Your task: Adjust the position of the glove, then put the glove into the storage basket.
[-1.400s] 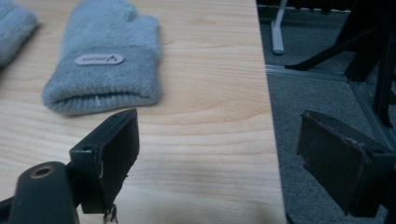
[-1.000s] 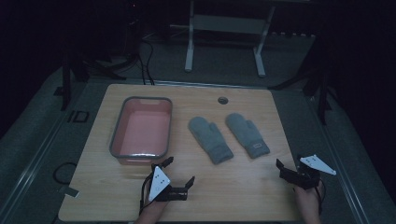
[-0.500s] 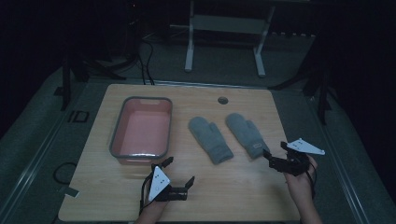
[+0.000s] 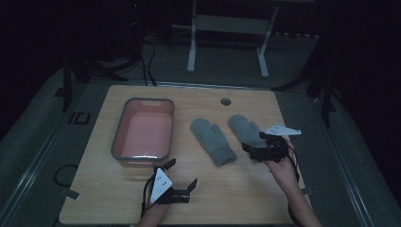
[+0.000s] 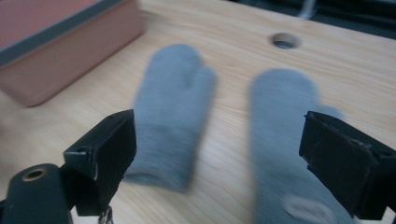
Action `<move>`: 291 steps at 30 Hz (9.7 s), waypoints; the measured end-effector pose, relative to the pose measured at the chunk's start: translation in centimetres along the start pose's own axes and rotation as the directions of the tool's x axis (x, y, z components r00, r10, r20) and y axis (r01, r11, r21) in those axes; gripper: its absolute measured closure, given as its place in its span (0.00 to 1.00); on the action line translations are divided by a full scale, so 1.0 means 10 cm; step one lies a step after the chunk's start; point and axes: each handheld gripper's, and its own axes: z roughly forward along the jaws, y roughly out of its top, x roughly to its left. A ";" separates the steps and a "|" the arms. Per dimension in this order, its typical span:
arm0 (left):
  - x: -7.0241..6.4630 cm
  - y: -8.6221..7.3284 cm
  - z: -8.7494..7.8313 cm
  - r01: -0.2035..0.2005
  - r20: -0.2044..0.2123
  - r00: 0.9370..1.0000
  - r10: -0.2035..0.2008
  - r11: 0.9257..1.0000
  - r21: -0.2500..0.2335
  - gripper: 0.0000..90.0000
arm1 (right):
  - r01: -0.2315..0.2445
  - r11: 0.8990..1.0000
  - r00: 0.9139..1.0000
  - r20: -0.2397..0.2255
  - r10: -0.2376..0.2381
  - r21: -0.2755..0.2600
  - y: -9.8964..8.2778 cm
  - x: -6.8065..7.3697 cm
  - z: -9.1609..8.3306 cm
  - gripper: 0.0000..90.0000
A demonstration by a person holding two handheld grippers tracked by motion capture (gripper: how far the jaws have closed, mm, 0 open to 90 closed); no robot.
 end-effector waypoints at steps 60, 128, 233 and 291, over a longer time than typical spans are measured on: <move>0.01 0.00 0.00 0.015 0.019 1.000 -0.015 1.000 0.006 0.00 | -0.066 0.974 0.995 0.083 0.049 0.215 0.20 0.60 1.39 0.90; 0.01 0.00 0.00 0.024 0.020 1.000 -0.024 1.000 0.006 0.00 | 0.009 0.986 0.992 0.123 -0.030 0.165 0.14 -0.62 0.54 0.48; 0.02 0.00 0.00 0.031 0.023 0.999 -0.031 0.999 0.009 0.00 | -0.318 0.944 0.944 0.118 0.307 0.087 0.16 0.55 0.60 0.56; 0.24 0.66 1.27 0.173 0.069 0.973 -0.218 0.900 0.400 0.06 | -0.147 0.986 0.987 -0.047 0.151 0.073 0.01 0.03 0.52 0.54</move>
